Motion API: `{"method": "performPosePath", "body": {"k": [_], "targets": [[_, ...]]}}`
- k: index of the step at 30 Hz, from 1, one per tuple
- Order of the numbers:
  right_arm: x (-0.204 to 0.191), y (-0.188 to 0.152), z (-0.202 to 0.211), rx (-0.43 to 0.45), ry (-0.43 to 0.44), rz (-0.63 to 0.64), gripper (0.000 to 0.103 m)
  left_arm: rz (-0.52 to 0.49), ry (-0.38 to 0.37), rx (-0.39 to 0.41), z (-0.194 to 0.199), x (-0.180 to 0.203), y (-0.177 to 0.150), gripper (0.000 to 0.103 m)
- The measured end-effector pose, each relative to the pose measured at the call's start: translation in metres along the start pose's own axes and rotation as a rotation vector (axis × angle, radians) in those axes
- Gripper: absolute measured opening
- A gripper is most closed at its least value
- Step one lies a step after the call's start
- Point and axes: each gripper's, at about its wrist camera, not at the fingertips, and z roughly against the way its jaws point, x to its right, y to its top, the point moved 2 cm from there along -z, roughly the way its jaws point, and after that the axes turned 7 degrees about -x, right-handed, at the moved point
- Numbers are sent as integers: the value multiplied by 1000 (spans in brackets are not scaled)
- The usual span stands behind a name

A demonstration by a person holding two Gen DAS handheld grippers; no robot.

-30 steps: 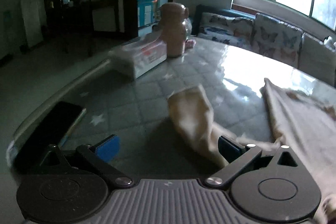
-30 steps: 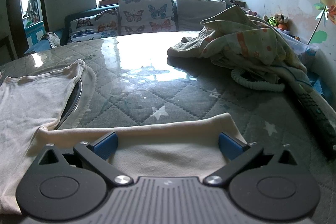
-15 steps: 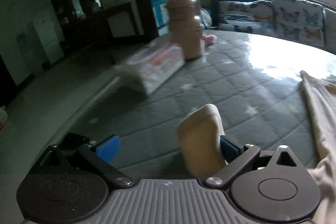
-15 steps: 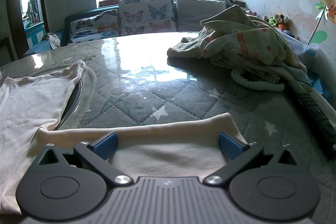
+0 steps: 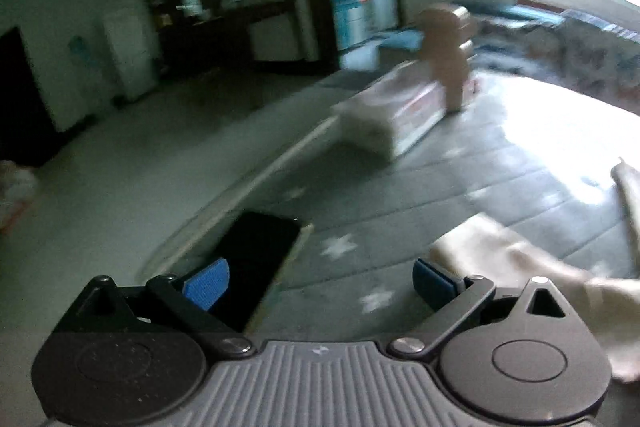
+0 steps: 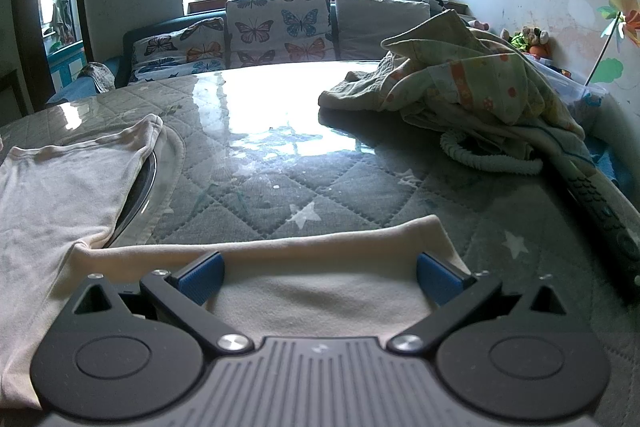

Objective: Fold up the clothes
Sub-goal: 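Move the left gripper to the sleeve near the tissue box and grasp it, then fold the held sleeve across the sweatshirt body with the left gripper, then release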

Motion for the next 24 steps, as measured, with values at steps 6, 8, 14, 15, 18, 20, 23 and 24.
{"method": "performPosePath", "body": {"k": [6, 8, 14, 15, 18, 20, 23, 24], "targets": [[0, 0, 0, 0, 0, 0, 103, 39, -173, -78, -18, 19, 14, 81], [0, 0, 0, 0, 0, -1, 103, 49, -198, -106, -27, 24, 15, 75], [0, 0, 0, 1, -1, 0, 103, 164, -337, -209, -50, 22, 13, 30], [0, 0, 0, 1, -1, 0, 103, 179, -350, -210, -52, 21, 13, 17], [0, 0, 0, 1, -2, 0, 103, 183, -360, -170, -49, 21, 21, 7], [0, 0, 0, 1, -2, 0, 103, 176, -366, -116, -39, 22, 30, 5], [0, 0, 0, 1, -2, -1, 103, 163, -423, 32, -8, 22, 47, 5], [0, 0, 0, 1, -2, 0, 103, 145, -435, 70, 0, 23, 49, 5]]}}
